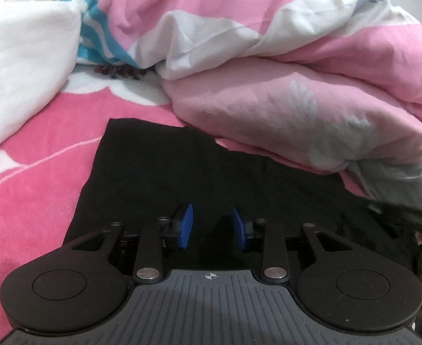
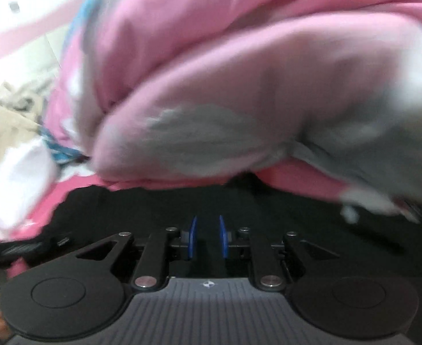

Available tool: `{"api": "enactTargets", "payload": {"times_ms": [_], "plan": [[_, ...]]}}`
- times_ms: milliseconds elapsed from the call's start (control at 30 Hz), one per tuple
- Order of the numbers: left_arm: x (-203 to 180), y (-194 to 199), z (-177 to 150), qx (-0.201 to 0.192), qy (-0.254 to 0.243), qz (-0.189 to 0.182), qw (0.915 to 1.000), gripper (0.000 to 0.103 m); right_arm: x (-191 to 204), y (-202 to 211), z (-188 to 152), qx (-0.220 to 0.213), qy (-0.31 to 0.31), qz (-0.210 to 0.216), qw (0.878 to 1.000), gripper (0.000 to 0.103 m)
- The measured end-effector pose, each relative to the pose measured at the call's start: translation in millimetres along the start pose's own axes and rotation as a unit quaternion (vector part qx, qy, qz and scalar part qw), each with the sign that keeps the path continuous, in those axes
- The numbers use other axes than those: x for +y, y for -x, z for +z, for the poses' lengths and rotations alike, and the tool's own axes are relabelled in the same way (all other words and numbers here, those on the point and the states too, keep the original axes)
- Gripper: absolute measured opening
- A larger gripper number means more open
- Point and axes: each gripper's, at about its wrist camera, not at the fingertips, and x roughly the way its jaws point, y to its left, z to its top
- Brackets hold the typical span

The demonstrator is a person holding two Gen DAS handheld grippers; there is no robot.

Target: Fold clothes

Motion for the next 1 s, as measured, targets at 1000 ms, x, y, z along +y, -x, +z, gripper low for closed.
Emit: {"api": "enactTargets", "payload": {"times_ms": [1000], "plan": [[34.5,6.6,20.4,-0.038,-0.01,0.014,0.9991,0.033,35.6,-14.9,10.8,-0.021,-0.01,-0.06,0.998,0.001]]}}
